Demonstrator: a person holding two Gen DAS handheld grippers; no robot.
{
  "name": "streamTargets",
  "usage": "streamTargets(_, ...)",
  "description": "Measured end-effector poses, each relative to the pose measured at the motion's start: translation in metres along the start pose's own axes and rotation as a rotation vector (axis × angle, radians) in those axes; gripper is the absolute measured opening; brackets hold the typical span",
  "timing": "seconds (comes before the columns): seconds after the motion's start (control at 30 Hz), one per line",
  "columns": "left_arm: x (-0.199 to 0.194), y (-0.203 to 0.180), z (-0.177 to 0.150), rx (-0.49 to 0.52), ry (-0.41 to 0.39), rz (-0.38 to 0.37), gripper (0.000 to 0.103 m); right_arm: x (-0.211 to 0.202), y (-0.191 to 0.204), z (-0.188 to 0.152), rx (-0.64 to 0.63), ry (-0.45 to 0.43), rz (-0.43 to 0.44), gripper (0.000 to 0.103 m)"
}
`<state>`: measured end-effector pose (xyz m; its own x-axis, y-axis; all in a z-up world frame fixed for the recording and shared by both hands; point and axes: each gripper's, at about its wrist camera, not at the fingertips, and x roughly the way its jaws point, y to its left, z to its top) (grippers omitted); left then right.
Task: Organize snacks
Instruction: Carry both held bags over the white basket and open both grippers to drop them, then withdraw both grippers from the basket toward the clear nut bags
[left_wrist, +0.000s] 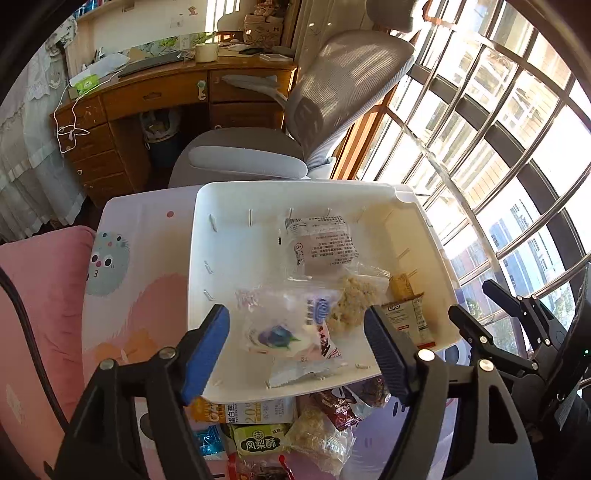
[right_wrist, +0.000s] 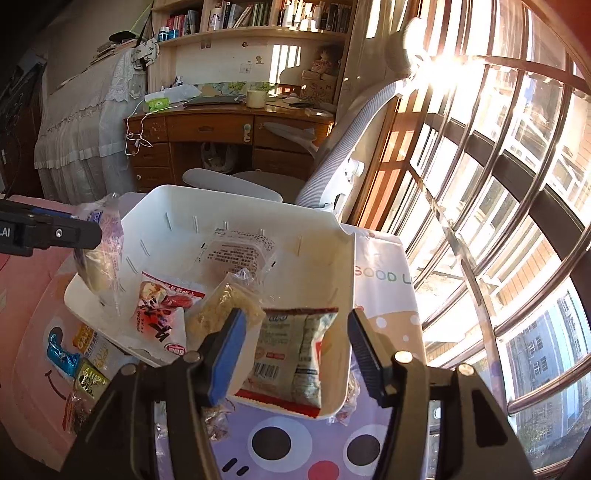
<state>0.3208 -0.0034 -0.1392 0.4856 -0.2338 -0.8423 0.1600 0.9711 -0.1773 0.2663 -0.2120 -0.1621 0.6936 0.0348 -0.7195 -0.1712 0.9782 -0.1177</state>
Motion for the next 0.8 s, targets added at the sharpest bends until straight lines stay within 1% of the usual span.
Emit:
streamTargets(0.07,-0.005,-0.003,0.0,0.0,-0.007,0.006,0.082,-0.002,-0.003,-0.001,0.01,0.002,0.001,0.064)
streamTargets(0.13,-0.009,-0.005,-0.002,-0.004,-0.01,0.01,0.083,-0.006,-0.004,-0.003,0.007,-0.002,-0.001,0.066)
streamTargets(0.4,-0.036,-0.019,-0.015,-0.019,-0.03,0.034,0.084,-0.029,-0.015,-0.011,0.02,-0.017,0.015,0.067)
streamTargets(0.57,-0.057,-0.034,-0.031,-0.031,-0.05,0.048,0.084,-0.047,-0.026,-0.021,0.041,-0.02,0.035,0.068)
streamTargets(0.8,-0.078,-0.06,-0.059,-0.045,-0.064,0.049,0.084,-0.07,-0.044,-0.041,0.068,-0.02,0.072,0.069)
